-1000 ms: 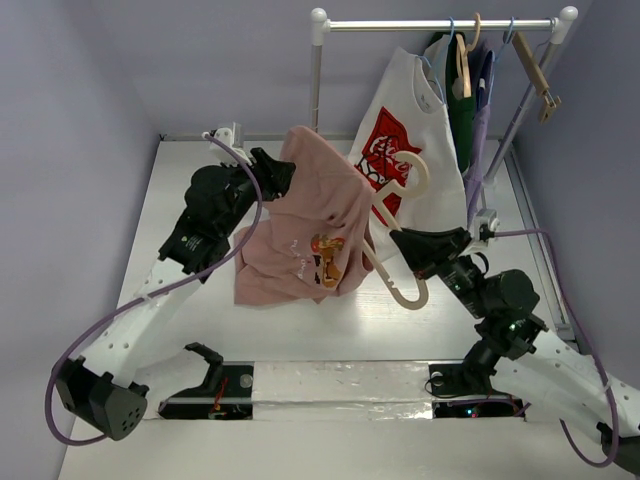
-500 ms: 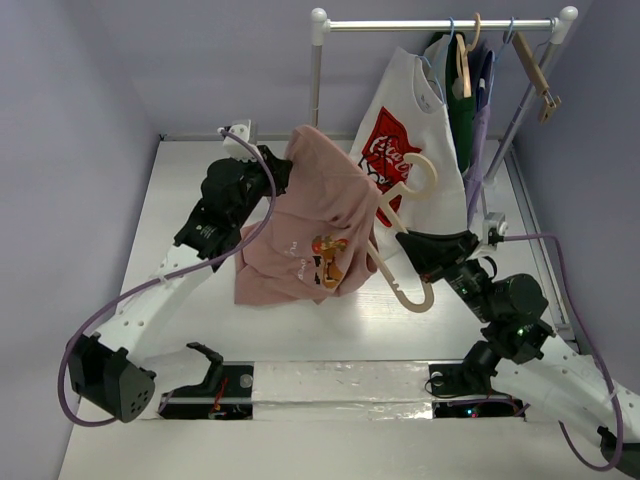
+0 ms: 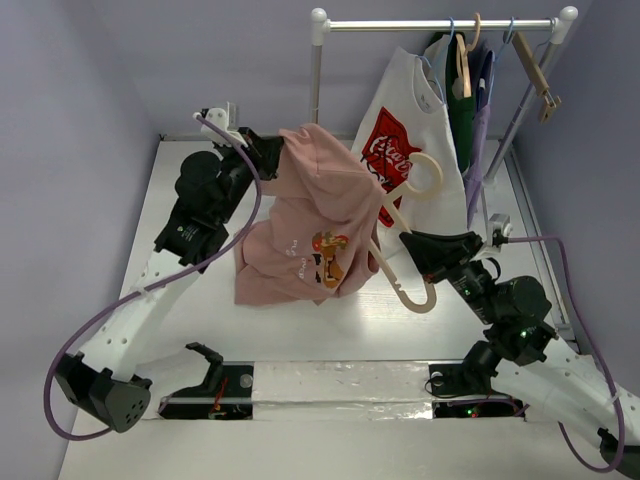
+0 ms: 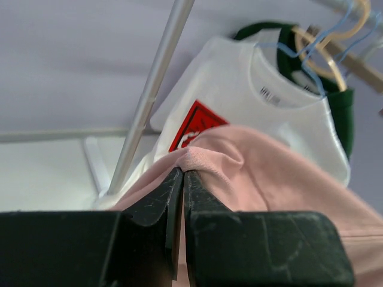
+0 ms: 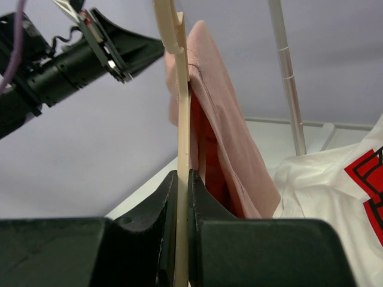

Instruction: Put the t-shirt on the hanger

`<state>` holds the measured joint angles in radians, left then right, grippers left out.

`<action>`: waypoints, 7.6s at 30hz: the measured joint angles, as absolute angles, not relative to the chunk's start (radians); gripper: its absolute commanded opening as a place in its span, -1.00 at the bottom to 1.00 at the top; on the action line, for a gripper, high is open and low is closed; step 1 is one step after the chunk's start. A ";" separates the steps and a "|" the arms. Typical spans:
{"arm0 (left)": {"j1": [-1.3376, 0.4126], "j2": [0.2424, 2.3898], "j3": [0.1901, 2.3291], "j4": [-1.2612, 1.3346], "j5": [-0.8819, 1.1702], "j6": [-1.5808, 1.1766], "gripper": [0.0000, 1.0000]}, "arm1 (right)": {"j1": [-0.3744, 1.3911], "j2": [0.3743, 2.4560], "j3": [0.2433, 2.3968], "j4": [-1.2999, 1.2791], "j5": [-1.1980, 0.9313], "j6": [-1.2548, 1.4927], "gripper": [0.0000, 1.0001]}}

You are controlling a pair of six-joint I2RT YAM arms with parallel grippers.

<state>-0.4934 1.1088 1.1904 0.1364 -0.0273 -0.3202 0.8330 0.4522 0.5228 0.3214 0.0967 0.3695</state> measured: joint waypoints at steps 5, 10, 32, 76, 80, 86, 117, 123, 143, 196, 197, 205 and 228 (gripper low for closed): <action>-0.493 1.103 1.255 0.133 0.001 -0.319 -1.00 | 0.833 0.464 0.523 0.321 0.087 0.370 -1.00; -0.493 1.137 1.378 0.085 0.026 -0.319 -1.00 | 0.833 0.474 0.523 0.321 0.003 0.364 -1.00; -0.505 1.114 1.541 -0.077 0.018 -0.322 -1.00 | 0.833 0.493 0.545 0.454 -0.166 0.299 -1.00; -0.855 0.967 1.281 -0.035 -0.126 -0.402 -0.03 | 0.833 0.949 0.768 0.686 -0.038 0.284 -1.00; -0.855 0.887 1.206 -0.013 -0.231 -0.400 0.18 | 0.833 0.886 0.730 0.688 -0.033 0.285 -1.00; -0.855 0.872 1.229 0.074 -0.274 -0.401 0.30 | 0.833 0.841 0.702 0.693 -0.032 0.288 -1.00; -0.864 1.189 1.154 0.385 -0.378 -0.572 0.19 | 0.832 0.924 0.680 0.673 -0.024 0.302 -1.00; -0.862 1.165 1.095 0.445 -0.392 -0.622 0.12 | 0.831 0.963 0.706 0.655 -0.012 0.287 -1.00; -0.882 1.141 0.991 0.639 -0.417 -0.691 -1.00 | 0.825 0.997 0.741 0.551 -0.107 0.271 -1.00; -0.881 0.883 0.860 0.648 -0.323 -0.669 -1.00 | 0.828 0.949 0.536 0.334 -0.247 0.243 -1.00; -0.879 0.886 0.866 0.655 -0.330 -0.657 -1.00 | 0.828 0.936 0.522 0.335 -0.244 0.255 -1.00; -0.875 0.972 1.019 0.705 -0.372 -0.522 -1.00 | 0.828 0.809 0.428 0.294 -0.207 0.337 -1.00; -0.815 1.035 0.903 0.899 -0.403 -0.344 -1.00 | 0.833 0.649 0.627 -0.078 -0.247 0.398 -1.00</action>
